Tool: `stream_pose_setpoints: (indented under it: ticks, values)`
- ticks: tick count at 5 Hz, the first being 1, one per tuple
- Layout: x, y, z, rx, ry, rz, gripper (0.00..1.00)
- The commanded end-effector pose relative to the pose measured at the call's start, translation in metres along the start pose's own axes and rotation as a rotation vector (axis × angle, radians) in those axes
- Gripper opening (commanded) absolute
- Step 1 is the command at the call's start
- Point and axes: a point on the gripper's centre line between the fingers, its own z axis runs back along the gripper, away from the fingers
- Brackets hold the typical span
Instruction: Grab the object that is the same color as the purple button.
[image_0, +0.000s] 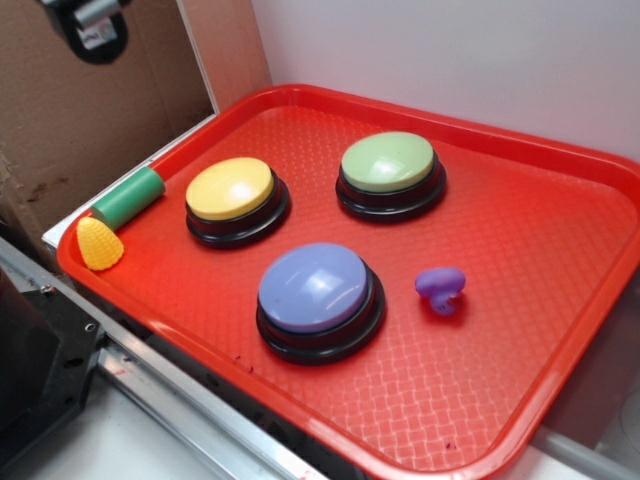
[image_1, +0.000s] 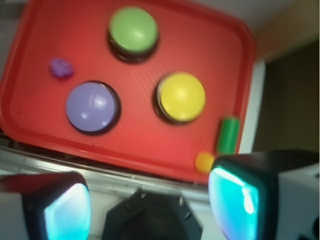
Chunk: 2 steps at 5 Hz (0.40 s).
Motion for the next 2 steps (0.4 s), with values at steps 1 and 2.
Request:
stream_pose_setpoints:
  ticks: [1,2]
  values:
    - [0.046,-0.039,-0.034,-0.013,-0.177,-0.26,1.0]
    - [0.068,-0.061,-0.06,-0.106,-0.235,-0.377,1.0]
